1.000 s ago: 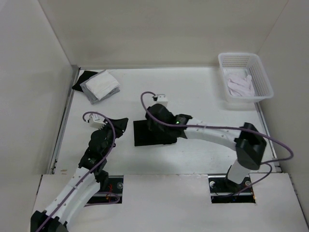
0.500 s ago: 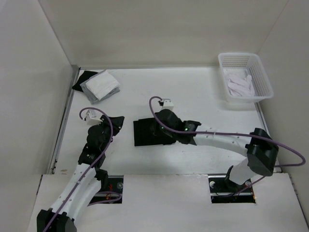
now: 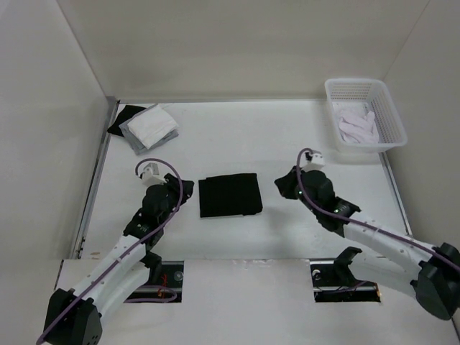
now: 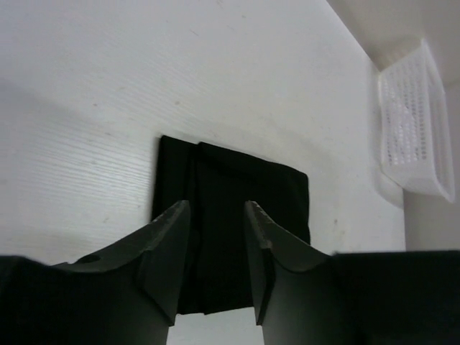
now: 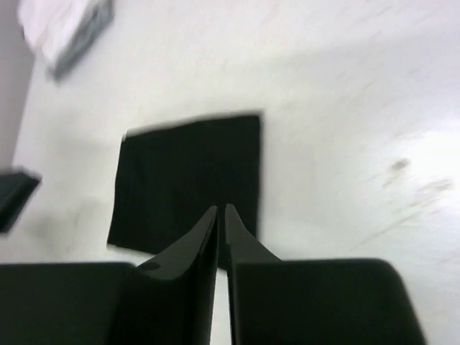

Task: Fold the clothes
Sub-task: Fold the tank top

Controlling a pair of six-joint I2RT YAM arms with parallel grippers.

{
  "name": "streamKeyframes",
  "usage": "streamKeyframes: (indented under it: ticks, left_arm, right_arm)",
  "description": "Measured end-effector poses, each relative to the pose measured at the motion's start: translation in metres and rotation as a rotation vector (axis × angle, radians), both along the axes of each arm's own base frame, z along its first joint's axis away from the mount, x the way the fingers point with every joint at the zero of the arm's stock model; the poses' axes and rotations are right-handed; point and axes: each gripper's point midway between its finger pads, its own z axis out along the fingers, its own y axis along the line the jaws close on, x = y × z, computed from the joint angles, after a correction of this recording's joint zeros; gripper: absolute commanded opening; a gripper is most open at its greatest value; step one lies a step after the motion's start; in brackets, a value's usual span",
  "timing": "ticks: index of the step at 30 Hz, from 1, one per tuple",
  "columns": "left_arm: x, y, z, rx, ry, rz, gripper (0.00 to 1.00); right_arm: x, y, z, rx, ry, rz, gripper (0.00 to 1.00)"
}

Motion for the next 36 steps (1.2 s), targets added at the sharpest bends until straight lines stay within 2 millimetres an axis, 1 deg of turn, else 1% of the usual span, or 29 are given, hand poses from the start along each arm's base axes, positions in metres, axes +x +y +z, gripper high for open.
streamKeyframes:
  ticks: [2, 3, 5, 6, 8, 10, 13, 15, 16, 20, 27, 32, 36]
  left_arm:
    - [0.001, 0.013, -0.007, 0.03, 0.019, 0.042, 0.45]
    - [0.001, 0.019, -0.011, 0.044, 0.031, 0.06, 0.46]
    - [0.0, 0.029, -0.019, 0.071, 0.061, 0.088, 0.49]
    - [-0.001, 0.033, -0.022, 0.083, 0.075, 0.1, 0.5]
    - [-0.004, 0.04, -0.03, 0.107, 0.108, 0.115, 0.53]
    - [-0.007, 0.045, -0.037, 0.125, 0.136, 0.125, 0.54]
    - [-0.01, 0.052, -0.043, 0.14, 0.163, 0.14, 0.54]
    - [-0.011, 0.054, -0.045, 0.145, 0.173, 0.145, 0.54]
    - [-0.011, 0.054, -0.045, 0.148, 0.177, 0.146, 0.54]
    - [-0.01, 0.052, -0.049, 0.16, 0.202, 0.135, 0.53]
    - [-0.011, 0.044, -0.059, 0.178, 0.233, 0.1, 0.53]
    - [-0.011, 0.04, -0.058, 0.184, 0.227, 0.085, 0.52]
    - [-0.008, 0.038, -0.056, 0.19, 0.222, 0.077, 0.56]
  right_arm:
    - [0.015, -0.026, 0.006, 0.037, -0.033, -0.08, 0.32]
    - [0.023, -0.039, 0.007, 0.05, -0.044, -0.12, 0.41]
    - [0.036, -0.058, 0.005, 0.068, -0.052, -0.183, 0.51]
    - [0.041, -0.066, 0.003, 0.074, -0.057, -0.21, 0.53]
    - [0.047, -0.079, -0.006, 0.078, -0.059, -0.251, 0.56]
    - [0.049, -0.085, -0.019, 0.076, -0.049, -0.275, 0.57]
    - [0.043, -0.089, -0.043, 0.056, -0.01, -0.286, 0.58]
    - [0.041, -0.09, -0.053, 0.044, 0.011, -0.288, 0.58]
    - [0.041, -0.09, -0.054, 0.043, 0.014, -0.288, 0.58]
    - [0.046, -0.088, -0.045, 0.066, -0.02, -0.288, 0.58]
    - [0.047, -0.087, -0.042, 0.074, -0.031, -0.288, 0.57]
    - [0.048, -0.087, -0.042, 0.075, -0.034, -0.288, 0.57]
    - [0.048, -0.087, -0.043, 0.074, -0.032, -0.288, 0.57]
